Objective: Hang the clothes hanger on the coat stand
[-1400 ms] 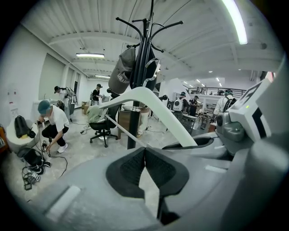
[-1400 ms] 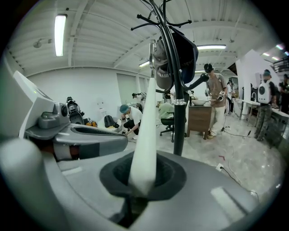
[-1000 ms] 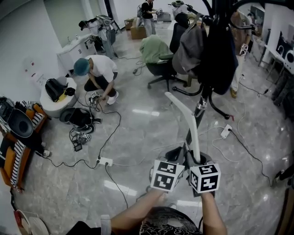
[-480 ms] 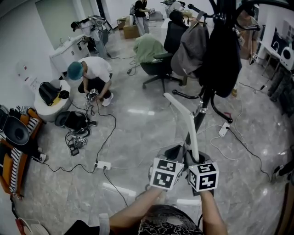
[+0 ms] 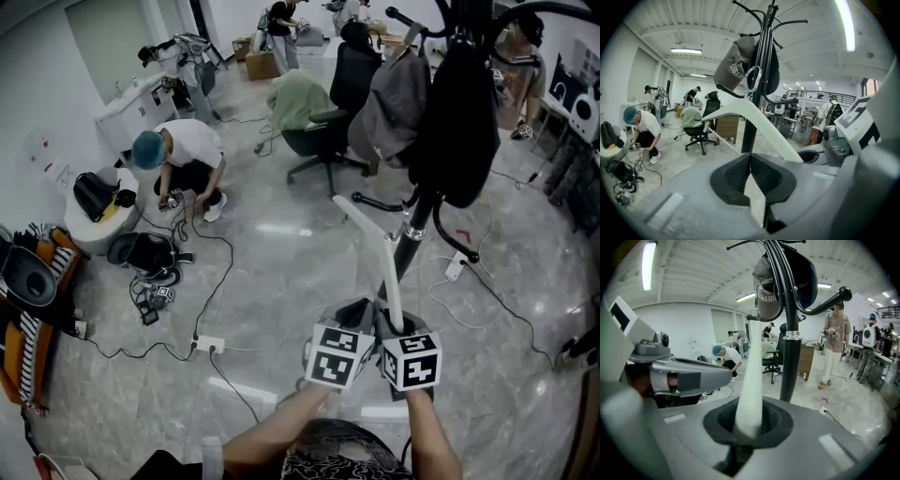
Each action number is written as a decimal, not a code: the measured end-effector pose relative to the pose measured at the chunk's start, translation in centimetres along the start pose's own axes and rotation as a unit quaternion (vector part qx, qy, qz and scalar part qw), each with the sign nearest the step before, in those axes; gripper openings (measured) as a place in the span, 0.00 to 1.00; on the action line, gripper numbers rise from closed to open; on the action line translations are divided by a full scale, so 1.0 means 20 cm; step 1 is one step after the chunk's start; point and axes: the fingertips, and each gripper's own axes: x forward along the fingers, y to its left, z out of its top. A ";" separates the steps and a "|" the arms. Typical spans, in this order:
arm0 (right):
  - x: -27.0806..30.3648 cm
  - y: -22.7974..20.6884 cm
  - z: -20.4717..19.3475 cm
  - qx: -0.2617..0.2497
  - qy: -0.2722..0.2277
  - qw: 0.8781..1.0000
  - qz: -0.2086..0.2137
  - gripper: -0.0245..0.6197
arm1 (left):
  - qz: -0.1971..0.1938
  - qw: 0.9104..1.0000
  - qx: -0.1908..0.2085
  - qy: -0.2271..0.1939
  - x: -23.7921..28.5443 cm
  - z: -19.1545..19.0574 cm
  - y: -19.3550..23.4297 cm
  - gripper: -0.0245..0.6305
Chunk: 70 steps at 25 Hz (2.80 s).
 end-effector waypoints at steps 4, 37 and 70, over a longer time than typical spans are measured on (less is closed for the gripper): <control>0.05 -0.02 0.01 0.002 0.003 1.000 -0.003 0.08 | -0.002 1.000 0.004 0.001 0.03 0.01 0.03 0.05; 0.32 -0.13 -0.11 0.023 0.049 0.998 -0.031 0.08 | -0.024 0.999 0.011 0.025 0.21 0.00 0.17 0.05; 0.24 -0.07 -0.11 0.025 0.024 0.999 -0.004 0.22 | -0.003 1.000 0.006 0.020 0.12 -0.03 0.10 0.05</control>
